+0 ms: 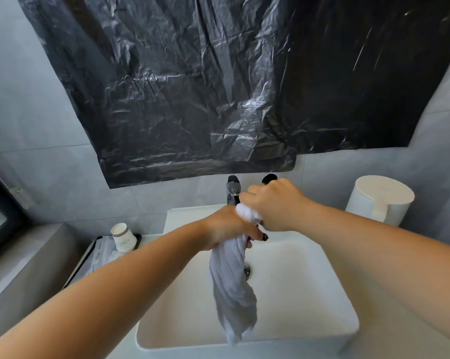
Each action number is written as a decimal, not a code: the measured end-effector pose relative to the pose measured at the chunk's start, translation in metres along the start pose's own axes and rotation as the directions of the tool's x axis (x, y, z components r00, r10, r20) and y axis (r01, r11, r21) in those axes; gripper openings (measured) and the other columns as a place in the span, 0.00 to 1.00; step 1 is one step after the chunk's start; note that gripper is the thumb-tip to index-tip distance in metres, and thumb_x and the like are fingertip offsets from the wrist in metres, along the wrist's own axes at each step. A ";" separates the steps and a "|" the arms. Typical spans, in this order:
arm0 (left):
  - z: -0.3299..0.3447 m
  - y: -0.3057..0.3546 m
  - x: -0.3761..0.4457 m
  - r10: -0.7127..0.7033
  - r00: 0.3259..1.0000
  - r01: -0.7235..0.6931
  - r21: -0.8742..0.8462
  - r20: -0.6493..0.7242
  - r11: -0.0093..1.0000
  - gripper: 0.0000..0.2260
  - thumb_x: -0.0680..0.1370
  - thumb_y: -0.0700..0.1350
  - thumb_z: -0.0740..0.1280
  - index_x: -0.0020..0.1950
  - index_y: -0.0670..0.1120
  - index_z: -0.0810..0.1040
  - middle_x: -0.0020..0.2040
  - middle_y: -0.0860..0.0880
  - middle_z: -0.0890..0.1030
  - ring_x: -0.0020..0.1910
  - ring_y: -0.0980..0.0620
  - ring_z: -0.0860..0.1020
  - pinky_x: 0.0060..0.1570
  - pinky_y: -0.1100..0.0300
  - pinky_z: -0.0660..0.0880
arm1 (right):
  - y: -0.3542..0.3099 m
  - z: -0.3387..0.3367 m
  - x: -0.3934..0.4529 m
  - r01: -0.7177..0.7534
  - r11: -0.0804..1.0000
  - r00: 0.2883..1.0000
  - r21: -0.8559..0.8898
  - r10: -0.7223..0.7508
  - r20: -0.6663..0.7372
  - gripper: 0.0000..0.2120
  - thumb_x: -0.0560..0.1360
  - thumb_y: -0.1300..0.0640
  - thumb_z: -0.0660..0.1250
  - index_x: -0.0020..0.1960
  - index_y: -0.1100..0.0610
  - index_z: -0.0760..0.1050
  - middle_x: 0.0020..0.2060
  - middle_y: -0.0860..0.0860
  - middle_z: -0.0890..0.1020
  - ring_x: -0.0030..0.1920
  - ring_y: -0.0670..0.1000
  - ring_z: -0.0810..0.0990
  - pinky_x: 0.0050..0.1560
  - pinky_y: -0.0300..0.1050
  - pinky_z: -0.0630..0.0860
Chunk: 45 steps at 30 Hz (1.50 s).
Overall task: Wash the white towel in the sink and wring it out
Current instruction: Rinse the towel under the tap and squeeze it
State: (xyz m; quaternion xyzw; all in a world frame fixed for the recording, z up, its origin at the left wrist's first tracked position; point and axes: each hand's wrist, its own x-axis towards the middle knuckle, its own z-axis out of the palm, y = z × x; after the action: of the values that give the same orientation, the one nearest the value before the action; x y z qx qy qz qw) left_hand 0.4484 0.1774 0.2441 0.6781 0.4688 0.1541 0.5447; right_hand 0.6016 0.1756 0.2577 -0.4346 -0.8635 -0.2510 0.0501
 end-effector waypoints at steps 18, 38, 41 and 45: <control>0.004 -0.036 0.042 0.102 0.985 0.087 0.913 -0.139 0.399 0.29 0.71 0.64 0.71 0.66 0.50 0.73 0.52 0.47 0.80 0.44 0.48 0.74 0.41 0.57 0.72 | -0.024 0.042 0.029 -0.565 0.753 0.553 0.337 0.042 0.832 0.07 0.63 0.59 0.69 0.39 0.59 0.82 0.26 0.49 0.81 0.28 0.49 0.73 0.28 0.36 0.68; 0.012 -0.039 0.043 0.149 0.987 0.030 0.989 -0.052 0.143 0.27 0.75 0.62 0.66 0.65 0.45 0.70 0.56 0.44 0.79 0.53 0.43 0.79 0.47 0.52 0.75 | -0.024 0.073 0.006 -0.813 0.354 0.482 0.463 -0.038 0.876 0.02 0.60 0.65 0.67 0.33 0.63 0.75 0.25 0.54 0.74 0.25 0.50 0.63 0.28 0.39 0.60; 0.013 -0.039 0.042 0.151 0.988 0.024 0.992 -0.043 0.122 0.27 0.75 0.63 0.66 0.65 0.44 0.70 0.55 0.44 0.79 0.52 0.43 0.79 0.45 0.53 0.74 | -0.024 0.075 0.005 -0.815 0.338 0.483 0.471 -0.053 0.874 0.03 0.59 0.65 0.67 0.32 0.61 0.73 0.26 0.54 0.71 0.25 0.50 0.62 0.28 0.40 0.59; 0.016 -0.039 0.037 0.144 0.989 0.016 0.993 -0.033 0.115 0.30 0.75 0.66 0.65 0.65 0.43 0.69 0.54 0.45 0.79 0.52 0.44 0.79 0.43 0.54 0.72 | -0.026 0.078 0.002 -0.814 0.334 0.483 0.475 -0.066 0.873 0.05 0.58 0.65 0.67 0.32 0.61 0.73 0.26 0.53 0.70 0.25 0.50 0.62 0.28 0.40 0.59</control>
State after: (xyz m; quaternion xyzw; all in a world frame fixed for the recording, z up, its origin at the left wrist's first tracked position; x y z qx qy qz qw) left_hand 0.4612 0.1965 0.1926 0.8770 0.4549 -0.1323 -0.0796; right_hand 0.5902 0.2011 0.1806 -0.6170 -0.6315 0.4672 -0.0482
